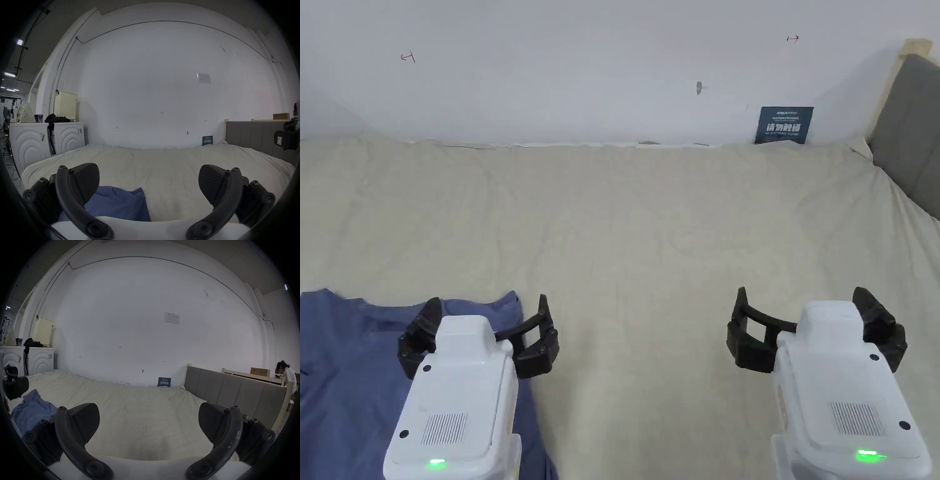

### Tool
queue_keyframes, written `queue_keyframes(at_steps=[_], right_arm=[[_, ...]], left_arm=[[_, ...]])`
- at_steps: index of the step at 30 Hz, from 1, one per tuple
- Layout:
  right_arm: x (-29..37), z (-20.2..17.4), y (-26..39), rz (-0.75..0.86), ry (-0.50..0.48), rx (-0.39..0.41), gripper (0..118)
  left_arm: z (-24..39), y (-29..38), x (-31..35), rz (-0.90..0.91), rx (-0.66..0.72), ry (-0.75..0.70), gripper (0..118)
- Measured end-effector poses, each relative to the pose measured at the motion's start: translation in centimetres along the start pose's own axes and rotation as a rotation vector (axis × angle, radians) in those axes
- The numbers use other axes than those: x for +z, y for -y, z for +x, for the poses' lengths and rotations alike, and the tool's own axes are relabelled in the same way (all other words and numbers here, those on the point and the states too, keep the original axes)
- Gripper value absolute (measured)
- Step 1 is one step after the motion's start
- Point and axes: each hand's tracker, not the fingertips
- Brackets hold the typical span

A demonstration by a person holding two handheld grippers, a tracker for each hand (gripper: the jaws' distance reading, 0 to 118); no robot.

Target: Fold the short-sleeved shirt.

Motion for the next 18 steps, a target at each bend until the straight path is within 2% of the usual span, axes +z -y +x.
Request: queue_keyframes(at_steps=[18], right_arm=[[-0.35,-0.15,0.48,-0.044,-0.024,-0.032,118]], left_arm=[[0.13,-0.04,-0.27,0.013,-0.033,-0.002,118]])
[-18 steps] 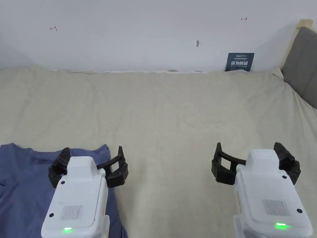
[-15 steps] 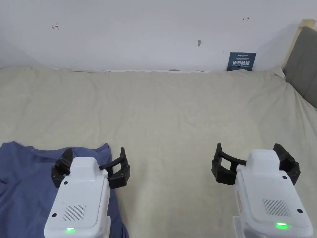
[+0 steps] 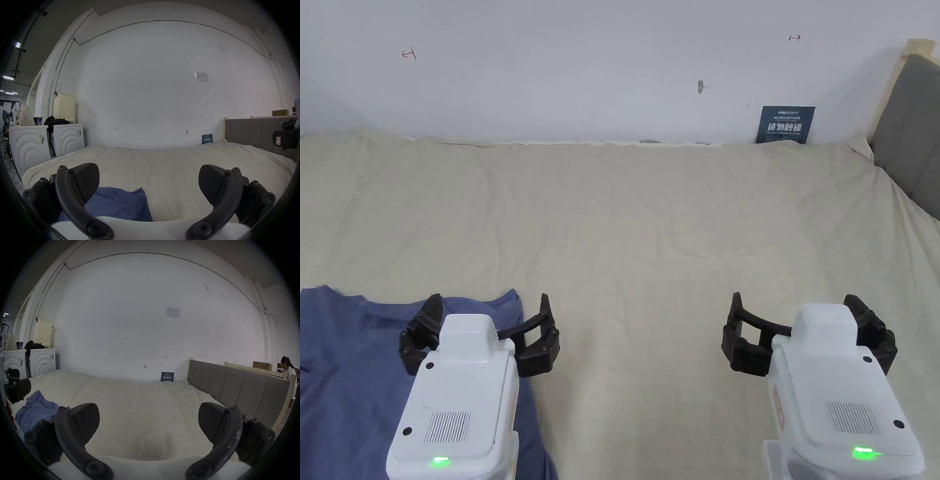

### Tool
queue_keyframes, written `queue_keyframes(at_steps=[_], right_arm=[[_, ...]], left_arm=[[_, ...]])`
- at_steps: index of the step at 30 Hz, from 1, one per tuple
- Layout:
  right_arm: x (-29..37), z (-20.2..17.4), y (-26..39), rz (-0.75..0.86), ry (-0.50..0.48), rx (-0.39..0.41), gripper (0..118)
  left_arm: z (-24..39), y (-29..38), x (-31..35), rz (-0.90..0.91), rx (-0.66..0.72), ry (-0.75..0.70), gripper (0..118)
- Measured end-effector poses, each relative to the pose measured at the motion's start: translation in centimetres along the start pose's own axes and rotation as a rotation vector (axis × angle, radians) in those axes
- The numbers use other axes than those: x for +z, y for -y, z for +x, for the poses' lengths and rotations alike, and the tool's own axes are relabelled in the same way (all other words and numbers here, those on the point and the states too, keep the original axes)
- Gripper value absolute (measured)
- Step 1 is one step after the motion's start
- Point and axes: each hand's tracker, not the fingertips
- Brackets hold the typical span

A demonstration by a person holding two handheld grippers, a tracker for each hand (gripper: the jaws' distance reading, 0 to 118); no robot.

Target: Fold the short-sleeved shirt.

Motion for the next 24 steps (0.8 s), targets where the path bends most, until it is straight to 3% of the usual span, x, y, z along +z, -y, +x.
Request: queue_keyframes(at_steps=[5,7,10,14,15,17,19,22,24], right_arm=[[0.1,0.0,-0.2,0.000,0.003,0.026,118],[0.1,-0.6,-0.8,-0.001,0.035,0.109,118],[0.4,-2.2,-2.0,0.059,0.109,0.343,118],[1.5,-5.3,-2.1,0.296,0.272,0.847,118],[1.6,-5.9,-1.7,0.376,0.315,0.974,118],[1.9,-6.4,-1.0,0.484,0.391,1.123,118],[1.9,-6.3,-1.3,0.467,0.376,1.071,118],[1.9,-4.8,-2.8,0.310,0.267,0.770,118],[1.5,-3.3,-3.6,0.191,0.191,0.537,118]], left_arm=[[-0.2,-0.3,0.0,0.006,0.028,-0.002,118],[-0.5,-0.7,-0.5,-0.011,0.096,-0.005,118],[-2.4,-1.5,-1.8,-0.100,0.490,0.048,118],[-5.8,0.2,-3.2,-0.132,1.296,0.189,118],[-6.1,0.8,-3.2,-0.120,1.419,0.211,118],[-6.3,1.1,-3.3,-0.144,1.492,0.226,118],[-6.2,0.6,-3.3,-0.191,1.392,0.224,118],[-4.9,-2.0,-2.7,-0.127,0.956,0.128,118],[-3.4,-3.7,-2.3,-0.082,0.564,0.062,118]])
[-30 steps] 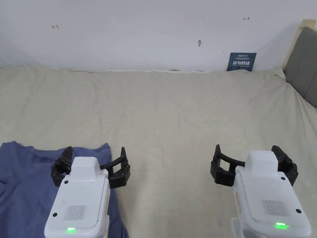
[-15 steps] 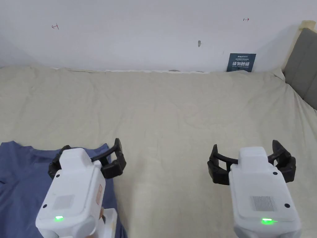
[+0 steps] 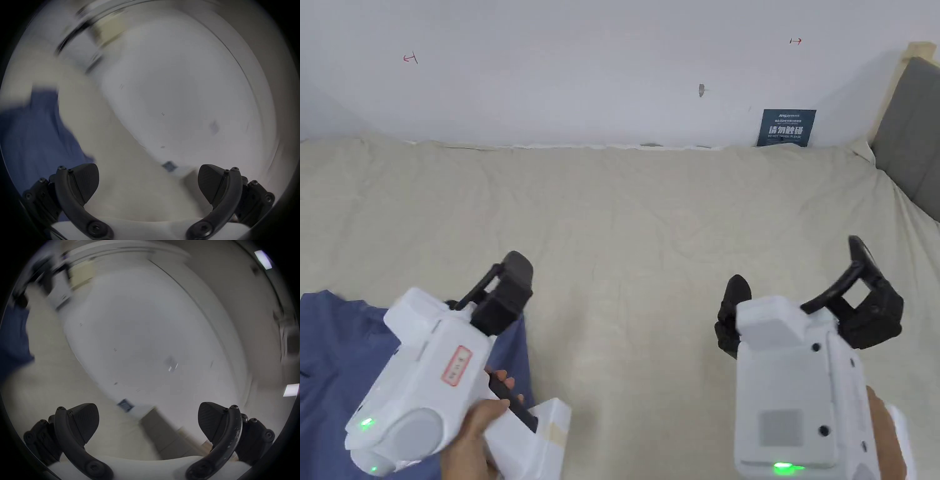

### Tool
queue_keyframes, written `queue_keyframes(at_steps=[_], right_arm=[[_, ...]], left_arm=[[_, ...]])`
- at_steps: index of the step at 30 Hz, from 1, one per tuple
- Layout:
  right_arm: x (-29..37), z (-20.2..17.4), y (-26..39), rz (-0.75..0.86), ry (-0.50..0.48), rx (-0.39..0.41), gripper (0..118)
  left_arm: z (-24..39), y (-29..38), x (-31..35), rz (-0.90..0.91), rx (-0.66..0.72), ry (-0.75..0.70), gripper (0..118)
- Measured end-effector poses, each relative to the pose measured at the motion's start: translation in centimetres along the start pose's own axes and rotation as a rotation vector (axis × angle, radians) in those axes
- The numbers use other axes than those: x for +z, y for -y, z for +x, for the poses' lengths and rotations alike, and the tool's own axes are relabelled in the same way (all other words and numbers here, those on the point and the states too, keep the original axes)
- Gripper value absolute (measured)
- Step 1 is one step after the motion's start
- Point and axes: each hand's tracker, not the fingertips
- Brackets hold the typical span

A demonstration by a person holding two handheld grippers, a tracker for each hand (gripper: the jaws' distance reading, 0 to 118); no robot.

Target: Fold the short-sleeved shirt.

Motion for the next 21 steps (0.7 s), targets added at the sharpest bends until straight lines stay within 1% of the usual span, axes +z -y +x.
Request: queue_keyframes(at_steps=[2,3,4,5,6,7,8,10,13,16,21], right_arm=[[-0.5,1.4,0.6,-0.081,-0.084,-0.220,118],[-0.7,2.0,1.1,-0.116,-0.118,-0.326,118],[-0.9,2.1,1.6,-0.144,-0.137,-0.401,118],[-0.9,2.3,2.0,-0.156,-0.154,-0.452,118],[-1.0,2.5,2.5,-0.175,-0.167,-0.510,118],[-1.0,2.6,2.7,-0.179,-0.166,-0.523,118],[-0.9,2.3,2.6,-0.185,-0.172,-0.527,118],[-0.9,2.3,2.7,-0.190,-0.167,-0.517,118],[-1.0,2.2,2.5,-0.194,-0.170,-0.508,118],[-0.9,2.2,2.5,-0.191,-0.168,-0.515,118],[-0.9,2.1,2.5,-0.190,-0.177,-0.500,118]], left_arm=[[1.8,0.8,0.2,0.056,-0.346,-0.050,118],[2.6,1.4,0.3,0.079,-0.489,-0.062,118],[2.9,1.9,0.3,0.093,-0.590,-0.064,118],[3.2,2.3,0.4,0.112,-0.674,-0.064,118],[3.2,2.8,0.5,0.117,-0.713,-0.059,118],[3.4,2.9,0.5,0.108,-0.716,-0.057,118],[3.4,3.0,0.6,0.101,-0.688,-0.054,118],[2.9,2.9,0.4,0.089,-0.643,-0.049,118],[2.8,2.9,0.4,0.093,-0.609,-0.064,118],[2.5,2.6,0.4,0.091,-0.591,-0.060,118],[2.2,2.7,0.5,0.090,-0.593,-0.059,118]])
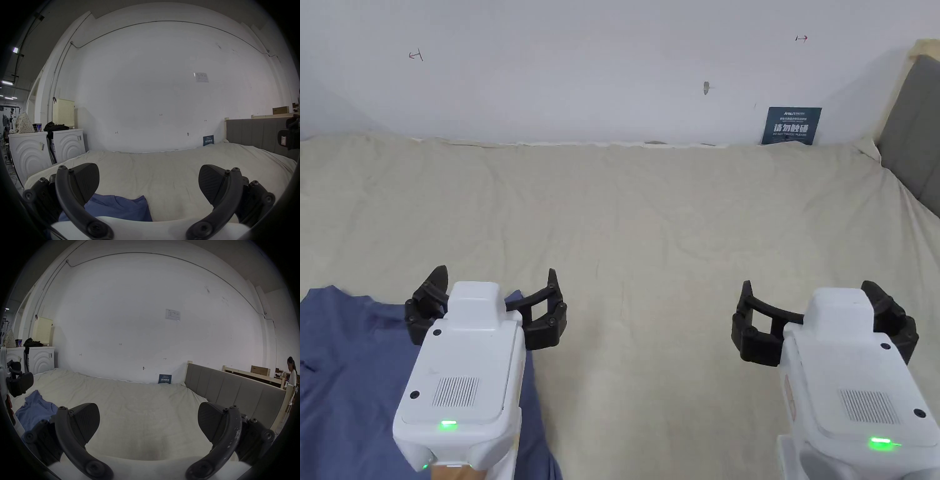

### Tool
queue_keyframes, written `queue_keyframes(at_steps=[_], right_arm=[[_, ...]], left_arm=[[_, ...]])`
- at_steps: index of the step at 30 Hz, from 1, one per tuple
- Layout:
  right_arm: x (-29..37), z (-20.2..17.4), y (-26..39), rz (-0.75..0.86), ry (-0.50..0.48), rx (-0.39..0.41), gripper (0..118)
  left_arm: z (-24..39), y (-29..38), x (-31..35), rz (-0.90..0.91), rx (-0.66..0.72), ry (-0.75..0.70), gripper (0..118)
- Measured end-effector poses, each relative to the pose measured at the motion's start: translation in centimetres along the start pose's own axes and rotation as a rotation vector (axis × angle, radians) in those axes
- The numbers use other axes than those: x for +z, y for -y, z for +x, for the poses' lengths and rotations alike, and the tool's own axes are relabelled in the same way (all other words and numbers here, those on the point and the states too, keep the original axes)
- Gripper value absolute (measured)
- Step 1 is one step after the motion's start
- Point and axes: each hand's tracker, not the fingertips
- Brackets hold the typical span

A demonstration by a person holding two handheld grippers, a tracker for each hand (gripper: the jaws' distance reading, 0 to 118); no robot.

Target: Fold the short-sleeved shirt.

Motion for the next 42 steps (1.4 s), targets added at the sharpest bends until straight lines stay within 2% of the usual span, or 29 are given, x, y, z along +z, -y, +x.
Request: queue_keyframes(at_steps=[24,25,26,27,29,30,31,32,33,34,42], right_arm=[[0.0,0.0,-0.6,0.012,-0.007,0.004,118],[0.0,0.0,-0.6,0.012,-0.008,0.005,118],[-0.1,0.0,-0.6,0.011,-0.009,0.005,118],[0.0,0.0,-0.6,0.010,-0.009,0.006,102],[0.1,-0.1,-0.7,0.011,-0.014,0.004,87],[0.2,-0.3,-0.8,0.010,-0.011,0.001,78],[0.2,-0.3,-0.8,0.008,-0.006,-0.001,43],[0.0,-0.3,-0.8,0.004,0.000,0.001,7],[0.1,-0.2,-0.9,0.001,0.020,-0.005,1],[0.1,0.0,-0.9,-0.001,0.004,-0.015,1],[0.0,-0.3,-1.4,-0.006,-0.041,-0.001,1]], left_arm=[[0.3,-0.3,0.4,0.003,-0.033,-0.016,118],[0.2,-0.4,0.4,-0.001,-0.025,-0.011,116],[0.2,-0.5,0.4,-0.003,-0.017,-0.008,108],[0.2,-0.5,0.5,-0.001,-0.009,-0.008,85],[0.1,-0.7,0.7,0.002,0.010,0.006,67],[0.2,-0.7,0.7,0.000,0.017,0.012,54],[0.2,-0.8,0.6,-0.004,0.020,0.016,15],[0.3,-0.8,0.6,-0.022,0.002,-0.017,2],[0.6,-0.6,0.5,-0.012,0.016,0.013,0],[0.8,-0.5,0.4,-0.024,0.036,0.053,0],[-0.4,0.0,0.5,-0.041,0.045,0.000,0]])
